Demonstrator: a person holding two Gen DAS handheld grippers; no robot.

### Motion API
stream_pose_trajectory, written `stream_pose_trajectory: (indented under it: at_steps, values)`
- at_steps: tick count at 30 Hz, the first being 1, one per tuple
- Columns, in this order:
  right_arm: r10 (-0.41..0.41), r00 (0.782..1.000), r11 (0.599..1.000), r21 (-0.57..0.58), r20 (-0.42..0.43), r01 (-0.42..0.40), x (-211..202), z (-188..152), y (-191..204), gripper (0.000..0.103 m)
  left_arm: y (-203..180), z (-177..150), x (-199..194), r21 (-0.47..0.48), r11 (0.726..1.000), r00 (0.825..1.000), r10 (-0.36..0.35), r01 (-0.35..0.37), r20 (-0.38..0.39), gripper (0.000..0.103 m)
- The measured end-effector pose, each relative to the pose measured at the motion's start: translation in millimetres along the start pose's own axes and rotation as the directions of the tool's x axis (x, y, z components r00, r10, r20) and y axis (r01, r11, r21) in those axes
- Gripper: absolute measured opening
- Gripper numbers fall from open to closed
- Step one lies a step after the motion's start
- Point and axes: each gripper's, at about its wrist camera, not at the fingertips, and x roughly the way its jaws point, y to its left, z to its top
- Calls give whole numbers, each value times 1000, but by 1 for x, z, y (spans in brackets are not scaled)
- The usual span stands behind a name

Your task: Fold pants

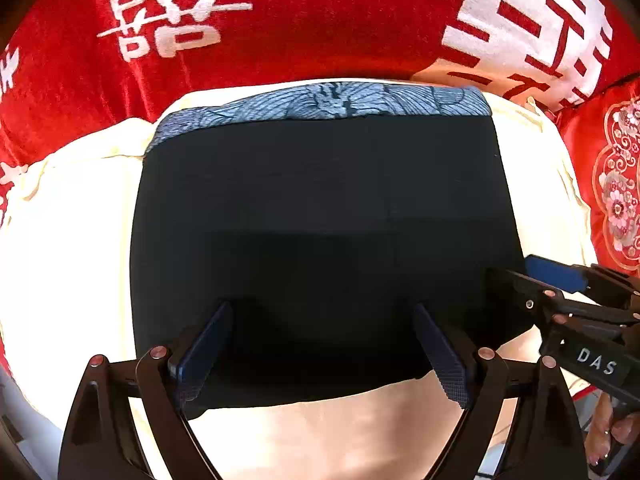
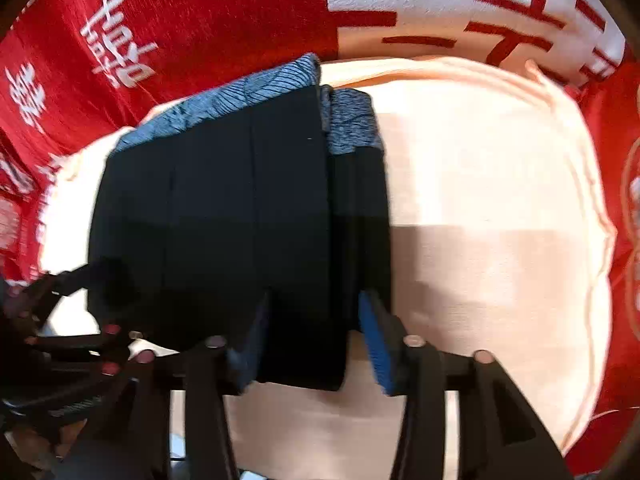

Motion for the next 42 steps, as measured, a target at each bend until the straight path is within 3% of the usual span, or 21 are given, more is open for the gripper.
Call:
stream_pose_trajectory:
  at_steps: [2, 6, 12, 22, 30, 42]
  values:
    - [-7, 1000, 1000, 3, 0, 7, 0, -1, -1, 59, 4, 0, -1, -3, 1000, 1000, 5, -5, 0, 92]
    - [-43, 999, 999, 25, -2, 44, 2, -3, -4, 71, 12, 0, -2, -7, 1000, 1000, 14, -14, 1, 92]
    - [-70, 998, 997, 43, 4, 70, 3, -9, -4, 77, 31, -1, -7, -14, 999, 999, 40, -40, 14, 92]
    - [-89, 996, 993, 79, -11, 90, -10, -30, -17, 78, 77, -5, -5, -69, 995, 997, 78, -78, 3, 92]
    - [-74, 997, 991, 108, -19, 75, -8, -41, -17, 78, 91, -7, 2, -89, 994, 998, 57, -58, -13, 92]
    - [-62, 998, 988, 146, 19, 59, -17, -21, -14, 78, 125, 22, -6, -158, 986, 997, 62, -56, 34, 92]
